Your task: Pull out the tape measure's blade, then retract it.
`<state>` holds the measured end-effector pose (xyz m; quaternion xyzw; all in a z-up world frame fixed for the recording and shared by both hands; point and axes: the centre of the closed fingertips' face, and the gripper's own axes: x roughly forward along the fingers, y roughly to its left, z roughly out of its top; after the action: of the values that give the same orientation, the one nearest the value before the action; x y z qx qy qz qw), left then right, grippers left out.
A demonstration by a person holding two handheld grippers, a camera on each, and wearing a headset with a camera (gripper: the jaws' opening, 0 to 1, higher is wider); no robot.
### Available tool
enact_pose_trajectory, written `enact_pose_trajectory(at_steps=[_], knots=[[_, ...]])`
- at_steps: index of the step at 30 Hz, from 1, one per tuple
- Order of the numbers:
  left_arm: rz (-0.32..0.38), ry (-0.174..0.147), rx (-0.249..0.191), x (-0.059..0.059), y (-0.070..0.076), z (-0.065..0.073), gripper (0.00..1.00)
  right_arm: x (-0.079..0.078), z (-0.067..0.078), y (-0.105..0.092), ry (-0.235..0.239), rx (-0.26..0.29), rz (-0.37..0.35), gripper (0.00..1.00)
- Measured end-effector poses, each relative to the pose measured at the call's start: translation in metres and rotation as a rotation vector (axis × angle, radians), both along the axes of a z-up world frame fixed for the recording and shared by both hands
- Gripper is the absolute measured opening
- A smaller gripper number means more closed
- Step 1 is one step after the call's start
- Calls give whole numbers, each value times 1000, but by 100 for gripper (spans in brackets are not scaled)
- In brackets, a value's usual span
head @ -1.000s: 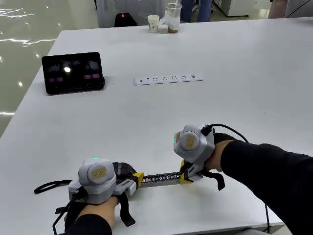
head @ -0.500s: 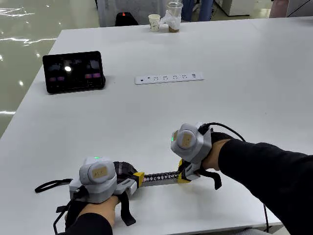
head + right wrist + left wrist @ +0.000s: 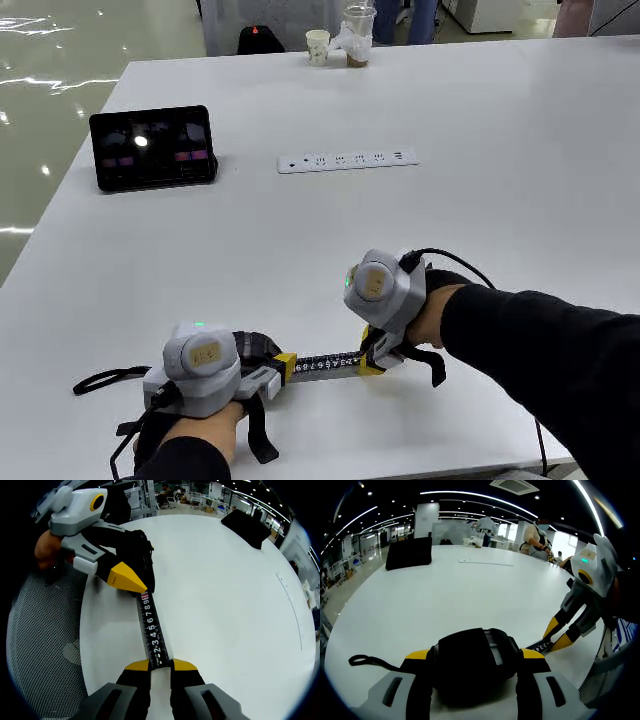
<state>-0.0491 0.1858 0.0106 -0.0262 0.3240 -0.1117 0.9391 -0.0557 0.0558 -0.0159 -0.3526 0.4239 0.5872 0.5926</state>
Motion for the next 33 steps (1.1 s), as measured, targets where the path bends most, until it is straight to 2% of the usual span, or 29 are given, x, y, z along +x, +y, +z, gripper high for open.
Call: enact_pose_trajectory(at_steps=[33], knots=[[5,4,-11,-1,0,0,63,-4,-1,23,6,14,-4,11]])
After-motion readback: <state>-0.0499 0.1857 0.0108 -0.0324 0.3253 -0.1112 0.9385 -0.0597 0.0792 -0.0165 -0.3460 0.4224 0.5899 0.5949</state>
